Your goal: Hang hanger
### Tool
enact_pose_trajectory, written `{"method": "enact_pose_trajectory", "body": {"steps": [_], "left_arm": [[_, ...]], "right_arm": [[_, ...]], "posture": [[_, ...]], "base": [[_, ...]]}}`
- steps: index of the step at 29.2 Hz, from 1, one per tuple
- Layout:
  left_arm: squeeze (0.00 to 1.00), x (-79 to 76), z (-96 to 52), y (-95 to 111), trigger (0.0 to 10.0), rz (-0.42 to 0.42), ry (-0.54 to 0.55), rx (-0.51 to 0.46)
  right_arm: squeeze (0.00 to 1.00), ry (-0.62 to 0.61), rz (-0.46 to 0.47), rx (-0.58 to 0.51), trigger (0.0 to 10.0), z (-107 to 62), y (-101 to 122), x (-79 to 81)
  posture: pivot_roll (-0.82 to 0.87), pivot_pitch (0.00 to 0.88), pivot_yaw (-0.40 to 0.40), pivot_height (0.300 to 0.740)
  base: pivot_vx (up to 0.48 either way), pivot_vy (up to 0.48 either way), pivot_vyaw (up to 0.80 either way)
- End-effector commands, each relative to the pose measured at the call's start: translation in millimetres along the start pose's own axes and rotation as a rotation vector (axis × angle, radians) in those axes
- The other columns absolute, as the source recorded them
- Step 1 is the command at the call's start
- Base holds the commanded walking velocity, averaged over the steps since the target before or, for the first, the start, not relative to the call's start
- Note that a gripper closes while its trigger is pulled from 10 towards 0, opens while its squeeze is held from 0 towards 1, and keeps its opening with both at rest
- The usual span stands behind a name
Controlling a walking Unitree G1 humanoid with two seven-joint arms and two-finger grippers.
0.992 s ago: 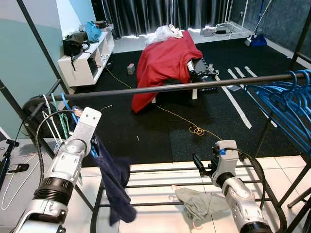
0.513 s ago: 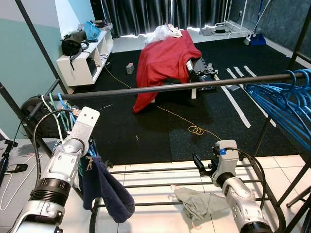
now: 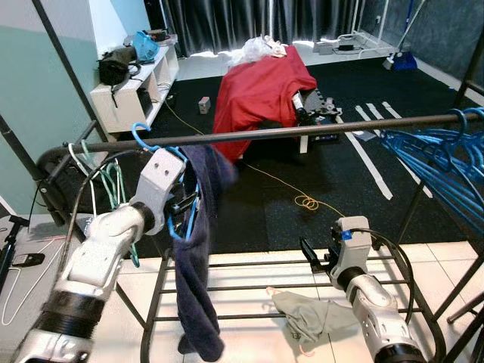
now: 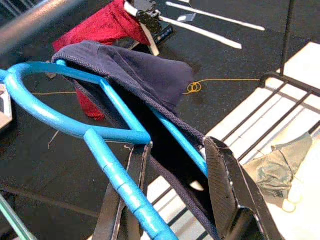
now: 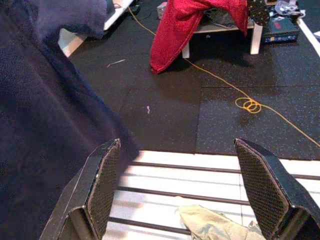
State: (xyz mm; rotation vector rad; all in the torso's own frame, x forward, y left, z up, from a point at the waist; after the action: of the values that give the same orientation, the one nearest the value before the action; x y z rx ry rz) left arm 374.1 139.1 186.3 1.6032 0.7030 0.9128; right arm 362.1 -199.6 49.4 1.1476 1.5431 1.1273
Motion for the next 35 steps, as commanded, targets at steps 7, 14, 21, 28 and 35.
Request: {"method": "enact_pose_trajectory", "body": {"steps": [7,14,21,28,35], "left_arm": [[0.00,-8.6,-29.1,27,0.0,0.169,-0.122,-0.125],[0.00,-19.3,-30.0,15,0.0,0.142,-0.171,-0.095],[0.00,-16.0,-12.2,-3,0.0,0.085,-0.073,-0.019],[0.00,-9.1,-5.4,-13,0.0,0.087,-0.013,0.053],[0.00,-14.7,4.1,-21,0.0,0.078,0.014,0.107]], "right_arm": [[0.00,0.017,0.021,0.013,10.0,1.1,-3,5.5],[0.00,0.017,0.022,0.013,10.0,1.8,-2,5.3],[0.00,0.014,0.022,0.011,10.0,2.1,-1,5.0],[0.00,0.014,0.022,0.010,10.0,2.1,-1,5.0],[0.00,0.012,0.023,0.009,10.0,2.0,-1,5.4]], "posture": [[-0.16,0.000,0.082,0.740],[-0.16,0.000,0.081,0.740],[-0.16,0.000,0.084,0.740],[-0.16,0.000,0.084,0.740],[-0.16,0.000,0.089,0.740]], "base": [[0.000,0.000,0.00],[0.000,0.000,0.00],[0.000,0.000,0.00],[0.000,0.000,0.00],[0.000,0.000,0.00]]}}
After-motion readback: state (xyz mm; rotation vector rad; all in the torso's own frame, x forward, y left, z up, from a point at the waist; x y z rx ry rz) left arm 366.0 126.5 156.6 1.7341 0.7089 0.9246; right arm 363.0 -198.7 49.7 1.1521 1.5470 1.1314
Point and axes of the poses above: a point about 5 cm out from each wrist's last joint towards the gripper, its own z axis pointing out of the wrist towards the gripper, its own y axis along the axis of the wrist's last joint, x = y × z, the point moved 6 cm from there along z, pointing out of the wrist towards the gripper, and after that the axes turned 8 degrees about -z, right-handed, at the moved point
